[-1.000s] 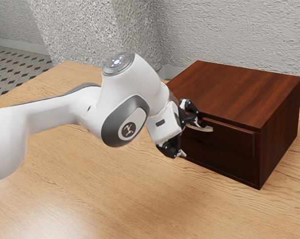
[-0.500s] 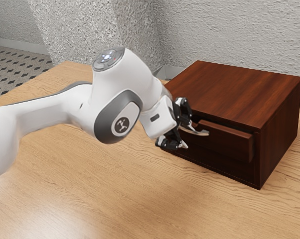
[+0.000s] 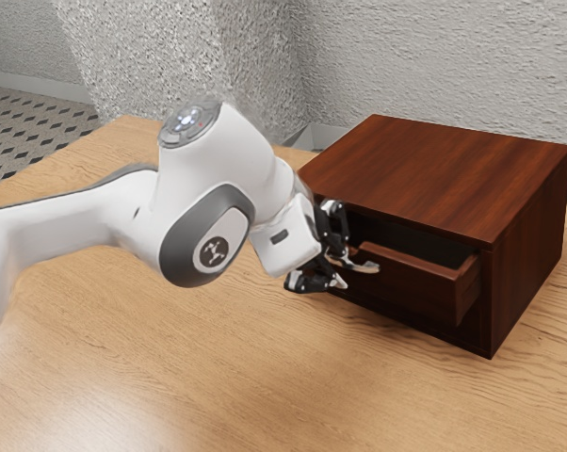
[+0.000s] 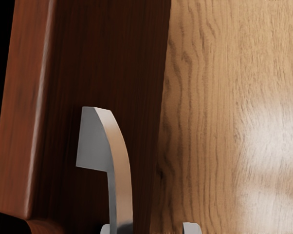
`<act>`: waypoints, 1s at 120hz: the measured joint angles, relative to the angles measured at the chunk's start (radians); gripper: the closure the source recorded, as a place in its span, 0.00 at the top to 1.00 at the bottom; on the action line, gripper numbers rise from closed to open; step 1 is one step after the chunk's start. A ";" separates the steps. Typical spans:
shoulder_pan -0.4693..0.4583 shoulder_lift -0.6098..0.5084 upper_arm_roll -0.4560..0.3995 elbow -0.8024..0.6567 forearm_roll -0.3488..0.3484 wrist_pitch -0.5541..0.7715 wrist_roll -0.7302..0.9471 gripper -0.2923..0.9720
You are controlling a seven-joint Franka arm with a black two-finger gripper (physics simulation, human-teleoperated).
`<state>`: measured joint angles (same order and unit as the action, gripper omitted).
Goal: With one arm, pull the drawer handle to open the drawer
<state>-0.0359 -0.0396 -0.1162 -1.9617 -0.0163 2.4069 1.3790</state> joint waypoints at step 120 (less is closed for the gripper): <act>-0.006 -0.221 0.014 -0.237 0.004 0.024 -0.039 0.27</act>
<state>-0.0416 -0.2606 -0.1026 -2.1983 -0.0119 2.4309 1.3398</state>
